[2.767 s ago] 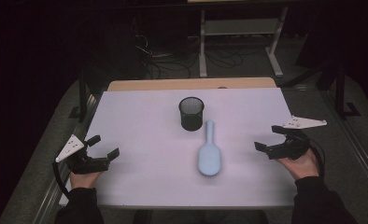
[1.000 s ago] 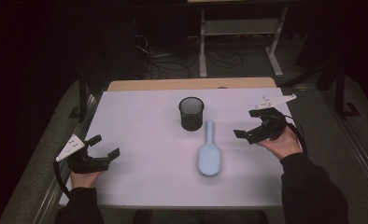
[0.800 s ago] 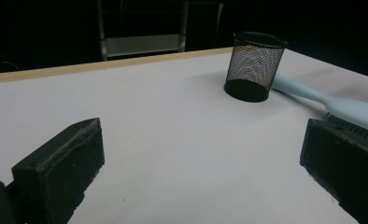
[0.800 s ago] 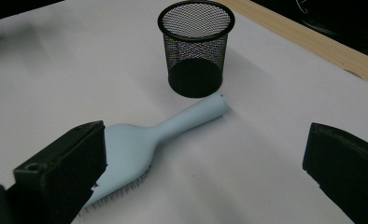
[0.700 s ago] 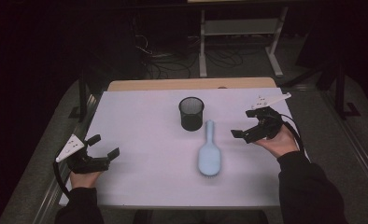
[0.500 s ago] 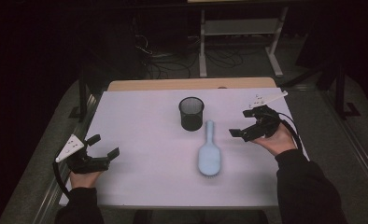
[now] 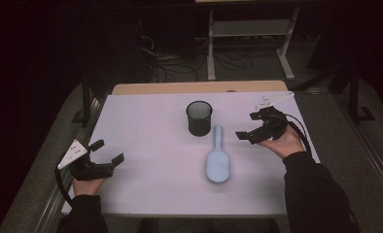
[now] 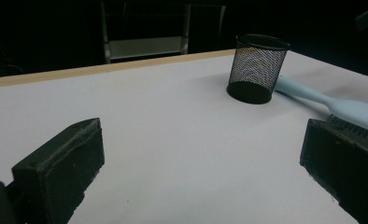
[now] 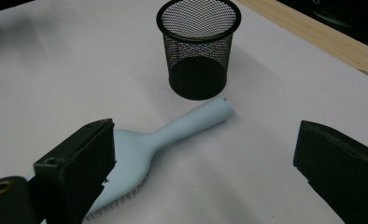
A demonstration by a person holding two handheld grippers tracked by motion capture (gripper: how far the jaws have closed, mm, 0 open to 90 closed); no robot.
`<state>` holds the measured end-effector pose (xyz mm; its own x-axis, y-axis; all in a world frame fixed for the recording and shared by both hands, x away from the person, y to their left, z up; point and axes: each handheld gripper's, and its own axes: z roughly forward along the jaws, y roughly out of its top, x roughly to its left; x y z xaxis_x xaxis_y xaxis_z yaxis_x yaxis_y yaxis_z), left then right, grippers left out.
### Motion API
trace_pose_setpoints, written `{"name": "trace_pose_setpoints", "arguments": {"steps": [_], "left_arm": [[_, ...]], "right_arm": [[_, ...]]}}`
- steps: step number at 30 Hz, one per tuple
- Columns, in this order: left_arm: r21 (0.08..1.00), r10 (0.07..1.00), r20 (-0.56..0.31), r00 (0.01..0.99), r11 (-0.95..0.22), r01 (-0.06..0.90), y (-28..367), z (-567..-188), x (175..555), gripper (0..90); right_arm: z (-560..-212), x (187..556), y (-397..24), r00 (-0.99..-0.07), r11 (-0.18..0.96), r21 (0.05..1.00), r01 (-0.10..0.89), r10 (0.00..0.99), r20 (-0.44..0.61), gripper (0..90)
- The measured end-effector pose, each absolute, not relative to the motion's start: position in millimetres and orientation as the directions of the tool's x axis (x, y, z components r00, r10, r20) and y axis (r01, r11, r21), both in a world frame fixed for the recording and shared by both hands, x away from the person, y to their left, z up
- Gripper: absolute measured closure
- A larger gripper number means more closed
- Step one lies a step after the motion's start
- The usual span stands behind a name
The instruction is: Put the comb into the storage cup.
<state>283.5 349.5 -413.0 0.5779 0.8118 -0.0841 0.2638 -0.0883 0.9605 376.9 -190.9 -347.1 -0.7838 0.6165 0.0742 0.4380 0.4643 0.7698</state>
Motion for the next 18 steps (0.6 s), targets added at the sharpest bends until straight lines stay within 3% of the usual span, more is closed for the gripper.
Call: {"name": "trace_pose_setpoints", "arguments": {"steps": [18], "left_arm": [[0.959, 0.81, -0.081, 0.581, -0.096, 0.268, 348.4, -412.3, 284.2, 0.0]], "right_arm": [[-359.4, 388.8, -174.0, -0.81, 0.495, 0.752, 0.436, 0.58, 0.087, 13.7]]}}
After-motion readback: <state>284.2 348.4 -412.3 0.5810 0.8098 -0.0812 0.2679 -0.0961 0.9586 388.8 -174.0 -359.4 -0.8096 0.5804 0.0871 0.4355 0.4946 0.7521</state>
